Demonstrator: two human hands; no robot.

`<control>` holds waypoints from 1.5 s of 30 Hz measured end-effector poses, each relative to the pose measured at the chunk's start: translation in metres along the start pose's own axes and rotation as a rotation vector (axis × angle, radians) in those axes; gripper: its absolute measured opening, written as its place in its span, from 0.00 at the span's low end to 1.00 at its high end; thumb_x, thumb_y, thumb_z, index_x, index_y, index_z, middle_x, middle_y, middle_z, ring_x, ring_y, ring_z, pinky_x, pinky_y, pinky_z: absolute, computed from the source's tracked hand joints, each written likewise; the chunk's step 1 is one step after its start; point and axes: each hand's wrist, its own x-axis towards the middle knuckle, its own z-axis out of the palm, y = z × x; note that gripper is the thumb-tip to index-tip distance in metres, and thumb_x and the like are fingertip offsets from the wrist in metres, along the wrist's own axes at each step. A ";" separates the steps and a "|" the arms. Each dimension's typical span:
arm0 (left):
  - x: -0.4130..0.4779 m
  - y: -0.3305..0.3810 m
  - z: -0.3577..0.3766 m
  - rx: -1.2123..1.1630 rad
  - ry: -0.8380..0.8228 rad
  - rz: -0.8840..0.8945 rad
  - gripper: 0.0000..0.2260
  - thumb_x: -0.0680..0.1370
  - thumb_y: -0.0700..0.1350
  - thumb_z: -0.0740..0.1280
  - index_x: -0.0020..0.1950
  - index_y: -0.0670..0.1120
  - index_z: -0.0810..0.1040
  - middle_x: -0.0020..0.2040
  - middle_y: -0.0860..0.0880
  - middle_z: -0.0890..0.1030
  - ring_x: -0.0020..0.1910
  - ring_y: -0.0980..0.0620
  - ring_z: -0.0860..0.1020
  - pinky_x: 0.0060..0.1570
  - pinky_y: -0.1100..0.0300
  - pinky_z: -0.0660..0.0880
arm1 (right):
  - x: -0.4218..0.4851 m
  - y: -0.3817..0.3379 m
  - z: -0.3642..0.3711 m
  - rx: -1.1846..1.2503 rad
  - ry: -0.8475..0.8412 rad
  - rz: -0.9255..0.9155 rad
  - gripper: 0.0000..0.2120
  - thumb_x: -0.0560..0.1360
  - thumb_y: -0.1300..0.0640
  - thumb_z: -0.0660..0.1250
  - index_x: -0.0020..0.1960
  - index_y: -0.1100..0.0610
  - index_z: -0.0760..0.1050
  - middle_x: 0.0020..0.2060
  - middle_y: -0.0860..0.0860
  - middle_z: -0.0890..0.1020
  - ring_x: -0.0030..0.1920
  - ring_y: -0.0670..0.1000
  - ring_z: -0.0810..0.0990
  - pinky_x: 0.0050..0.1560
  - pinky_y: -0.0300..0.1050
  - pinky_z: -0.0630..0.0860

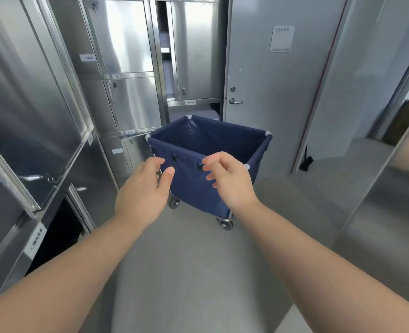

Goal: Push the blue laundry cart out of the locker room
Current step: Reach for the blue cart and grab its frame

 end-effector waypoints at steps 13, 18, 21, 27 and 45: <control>0.118 -0.041 0.051 -0.221 -0.033 0.080 0.15 0.80 0.56 0.56 0.63 0.54 0.72 0.56 0.57 0.78 0.47 0.58 0.75 0.43 0.59 0.68 | 0.106 0.025 0.057 0.018 0.025 -0.045 0.07 0.80 0.57 0.64 0.48 0.54 0.80 0.43 0.48 0.85 0.46 0.52 0.85 0.54 0.60 0.80; 0.167 -0.061 0.069 -0.219 -0.048 0.118 0.15 0.78 0.58 0.55 0.61 0.55 0.72 0.51 0.60 0.77 0.45 0.58 0.75 0.42 0.57 0.68 | 0.154 0.039 0.081 -0.053 0.061 -0.036 0.07 0.80 0.56 0.64 0.46 0.51 0.80 0.42 0.46 0.85 0.47 0.49 0.84 0.54 0.59 0.80; 0.195 -0.075 0.088 -0.213 -0.071 0.097 0.15 0.78 0.58 0.55 0.61 0.56 0.72 0.52 0.60 0.77 0.45 0.59 0.75 0.42 0.56 0.68 | 0.182 0.056 0.088 -0.085 0.068 -0.022 0.07 0.80 0.56 0.64 0.46 0.50 0.80 0.42 0.46 0.85 0.47 0.48 0.84 0.53 0.57 0.80; 0.260 -0.092 0.140 -0.209 -0.107 0.055 0.14 0.80 0.57 0.53 0.59 0.56 0.73 0.53 0.59 0.76 0.49 0.55 0.75 0.47 0.53 0.72 | 0.260 0.092 0.089 -0.132 0.069 -0.032 0.10 0.79 0.56 0.63 0.42 0.48 0.79 0.40 0.44 0.84 0.44 0.45 0.83 0.47 0.45 0.79; 0.468 -0.096 0.345 -0.089 -0.194 -0.050 0.13 0.79 0.61 0.53 0.60 0.59 0.69 0.56 0.57 0.78 0.46 0.55 0.76 0.45 0.48 0.80 | 0.508 0.214 0.050 -0.116 -0.001 0.069 0.09 0.78 0.57 0.66 0.45 0.47 0.84 0.43 0.43 0.85 0.46 0.44 0.82 0.50 0.45 0.79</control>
